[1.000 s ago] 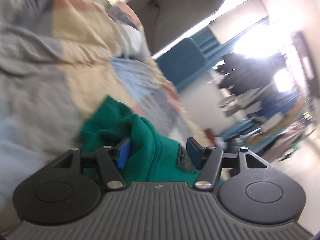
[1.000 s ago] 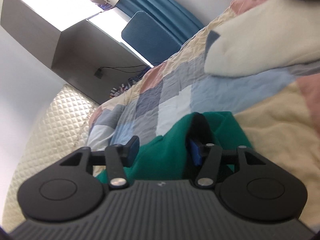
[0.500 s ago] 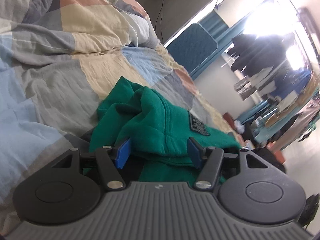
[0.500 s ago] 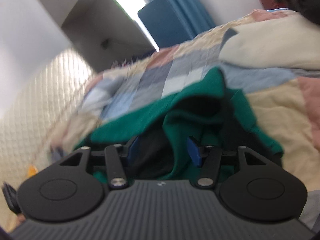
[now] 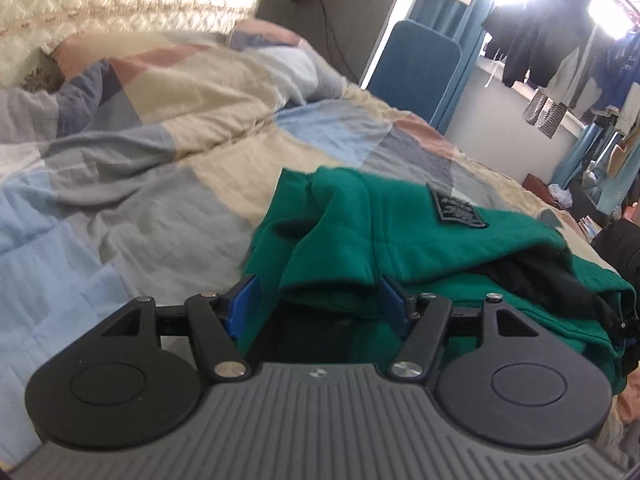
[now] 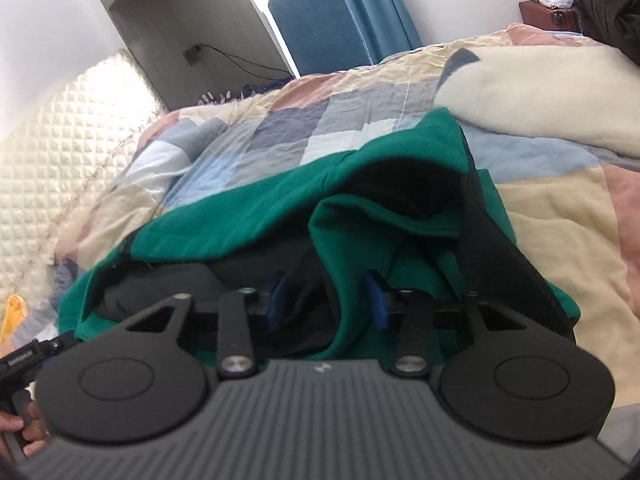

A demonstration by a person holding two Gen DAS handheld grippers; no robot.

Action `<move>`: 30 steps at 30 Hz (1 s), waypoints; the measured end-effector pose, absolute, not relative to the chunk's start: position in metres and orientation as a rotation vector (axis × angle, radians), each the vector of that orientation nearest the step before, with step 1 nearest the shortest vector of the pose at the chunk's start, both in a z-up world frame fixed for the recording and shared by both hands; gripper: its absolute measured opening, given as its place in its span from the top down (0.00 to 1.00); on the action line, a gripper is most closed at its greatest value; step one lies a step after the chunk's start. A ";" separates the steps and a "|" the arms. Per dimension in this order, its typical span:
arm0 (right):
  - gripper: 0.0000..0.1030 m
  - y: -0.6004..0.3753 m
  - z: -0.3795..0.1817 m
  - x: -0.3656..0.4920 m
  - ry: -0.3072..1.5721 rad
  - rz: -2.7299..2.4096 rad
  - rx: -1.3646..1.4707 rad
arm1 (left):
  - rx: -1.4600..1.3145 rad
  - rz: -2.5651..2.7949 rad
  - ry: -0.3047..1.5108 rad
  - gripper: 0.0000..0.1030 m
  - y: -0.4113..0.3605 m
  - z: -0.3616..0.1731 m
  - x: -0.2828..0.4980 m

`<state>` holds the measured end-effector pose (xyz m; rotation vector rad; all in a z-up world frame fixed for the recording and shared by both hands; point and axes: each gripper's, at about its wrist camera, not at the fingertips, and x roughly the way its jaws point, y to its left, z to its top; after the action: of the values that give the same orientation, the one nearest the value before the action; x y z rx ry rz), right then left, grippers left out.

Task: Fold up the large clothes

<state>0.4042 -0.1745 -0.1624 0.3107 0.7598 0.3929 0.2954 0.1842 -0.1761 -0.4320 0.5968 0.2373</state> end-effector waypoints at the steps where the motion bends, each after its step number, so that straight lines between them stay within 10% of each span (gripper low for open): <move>1: 0.65 -0.174 -0.164 0.405 0.762 0.390 0.306 | -0.440 0.231 0.600 0.34 0.186 -0.177 0.297; 8: 0.91 -0.166 -0.155 0.406 0.720 0.390 0.244 | -0.414 0.214 0.520 0.93 0.191 -0.166 0.291; 20: 0.93 -0.170 -0.083 0.477 0.581 0.433 0.383 | -0.772 0.170 0.327 0.95 0.262 -0.126 0.335; 30: 0.93 -0.136 -0.141 0.588 0.711 0.323 0.372 | -0.730 0.292 0.447 0.95 0.278 -0.164 0.452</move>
<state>0.5879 -0.1358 -0.1413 0.3717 0.7107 0.3230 0.4518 0.2777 -0.1639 -0.7305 0.4468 0.2917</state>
